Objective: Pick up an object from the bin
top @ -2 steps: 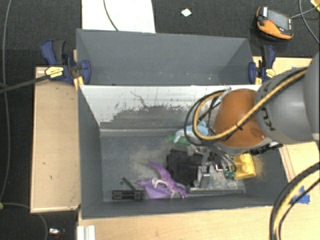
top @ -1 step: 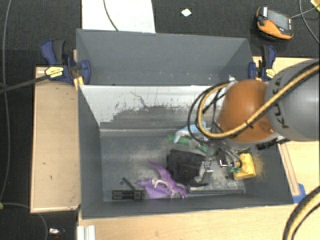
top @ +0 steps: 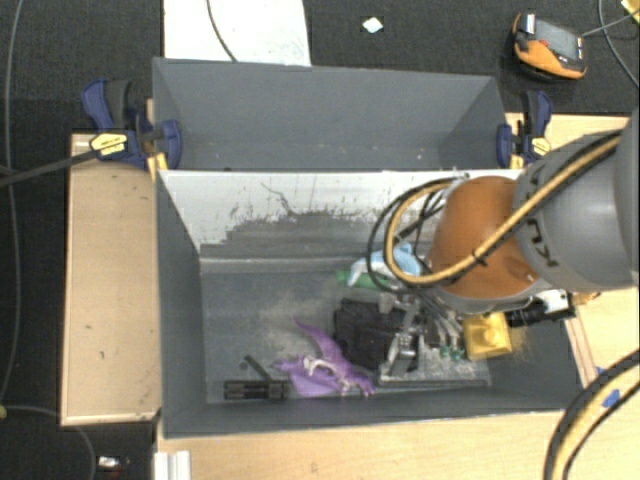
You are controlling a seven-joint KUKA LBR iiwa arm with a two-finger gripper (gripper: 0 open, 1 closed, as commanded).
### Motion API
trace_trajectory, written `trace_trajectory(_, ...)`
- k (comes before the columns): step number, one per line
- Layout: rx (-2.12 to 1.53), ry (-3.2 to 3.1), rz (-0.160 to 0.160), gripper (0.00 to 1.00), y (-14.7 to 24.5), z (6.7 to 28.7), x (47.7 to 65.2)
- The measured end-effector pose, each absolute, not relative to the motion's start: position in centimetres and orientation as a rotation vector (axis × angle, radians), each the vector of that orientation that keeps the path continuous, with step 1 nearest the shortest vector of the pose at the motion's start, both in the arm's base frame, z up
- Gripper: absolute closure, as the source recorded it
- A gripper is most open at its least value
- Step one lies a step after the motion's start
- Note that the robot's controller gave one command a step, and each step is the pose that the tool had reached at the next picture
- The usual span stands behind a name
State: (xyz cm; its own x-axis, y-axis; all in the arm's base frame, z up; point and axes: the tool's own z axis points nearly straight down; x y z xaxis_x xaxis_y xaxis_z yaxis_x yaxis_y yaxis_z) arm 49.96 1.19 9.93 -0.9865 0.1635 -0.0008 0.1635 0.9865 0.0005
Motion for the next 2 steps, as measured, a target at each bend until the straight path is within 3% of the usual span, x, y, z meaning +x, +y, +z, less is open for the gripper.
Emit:
trace_trajectory(1,0.247,3.114,0.002,0.0,1.9,7.1,51.9)
trace_trajectory(2,0.714,3.046,0.005,1.0,1.9,7.2,50.6)
